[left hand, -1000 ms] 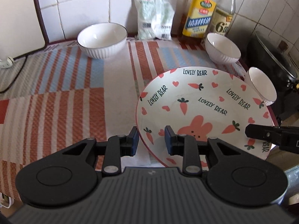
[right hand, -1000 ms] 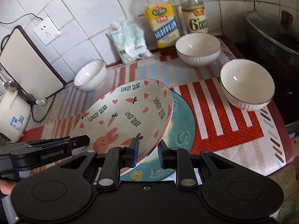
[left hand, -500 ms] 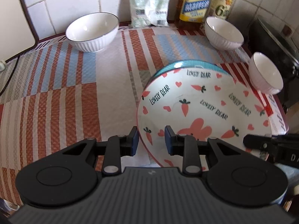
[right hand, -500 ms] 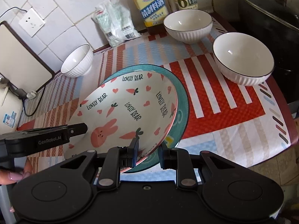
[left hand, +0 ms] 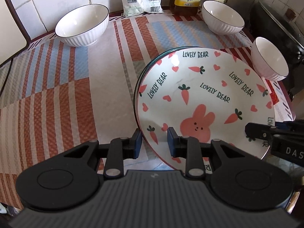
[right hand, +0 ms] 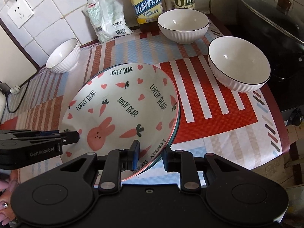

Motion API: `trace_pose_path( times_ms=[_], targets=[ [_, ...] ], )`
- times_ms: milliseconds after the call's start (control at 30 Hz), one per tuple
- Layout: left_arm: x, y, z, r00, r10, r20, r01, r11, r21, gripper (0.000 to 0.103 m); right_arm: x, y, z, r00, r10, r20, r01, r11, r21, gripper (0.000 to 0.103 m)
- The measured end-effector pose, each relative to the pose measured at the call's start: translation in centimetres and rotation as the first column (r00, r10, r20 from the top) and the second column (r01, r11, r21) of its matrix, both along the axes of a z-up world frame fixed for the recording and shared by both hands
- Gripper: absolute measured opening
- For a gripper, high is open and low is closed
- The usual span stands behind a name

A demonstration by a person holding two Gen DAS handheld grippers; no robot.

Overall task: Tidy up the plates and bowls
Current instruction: 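Lower the bunny plate onto the teal egg plate and open both grippers, then move both grippers toward the white ribbed bowl beside the pot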

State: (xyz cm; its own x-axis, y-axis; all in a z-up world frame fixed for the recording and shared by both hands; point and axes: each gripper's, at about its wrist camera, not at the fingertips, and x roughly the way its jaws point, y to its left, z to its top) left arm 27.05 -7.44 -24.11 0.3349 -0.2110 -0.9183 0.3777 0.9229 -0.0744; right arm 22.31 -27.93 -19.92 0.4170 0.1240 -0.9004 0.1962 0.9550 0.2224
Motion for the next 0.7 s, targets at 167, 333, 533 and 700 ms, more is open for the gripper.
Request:
trace_pose_path(
  times_ms=[167, 333, 533, 700],
  targets=[
    [0.1, 0.5, 0.0, 0.999, 0.02, -0.03, -0.021, 0.999, -0.026, 0.027, 0.2, 1.1, -0.4, 0.999, 0.005, -0.041, -0.008, 0.996, -0.084, 0.037],
    [-0.7, 0.7, 1.0, 1.0, 0.016, -0.007, -0.016, 0.999, -0.038, 0.027, -0.8, 1.2, 0.1, 1.0, 0.017, -0.013, -0.018, 0.992, -0.127, 0.038],
    [-2.7, 0.9, 3.9, 0.999, -0.027, 0.039, 0.029, 0.998, -0.048, 0.03, -2.0, 1.4, 2.1, 0.995, 0.07, 0.065, -0.059, 0.985, -0.164, 0.041],
    [-4.5, 1.1, 7.1, 0.991, -0.097, 0.09, 0.101, 0.994, -0.043, 0.031, -3.2, 1.1, 4.8, 0.984, 0.121, 0.132, -0.095, 0.978, -0.184, 0.047]
  ],
)
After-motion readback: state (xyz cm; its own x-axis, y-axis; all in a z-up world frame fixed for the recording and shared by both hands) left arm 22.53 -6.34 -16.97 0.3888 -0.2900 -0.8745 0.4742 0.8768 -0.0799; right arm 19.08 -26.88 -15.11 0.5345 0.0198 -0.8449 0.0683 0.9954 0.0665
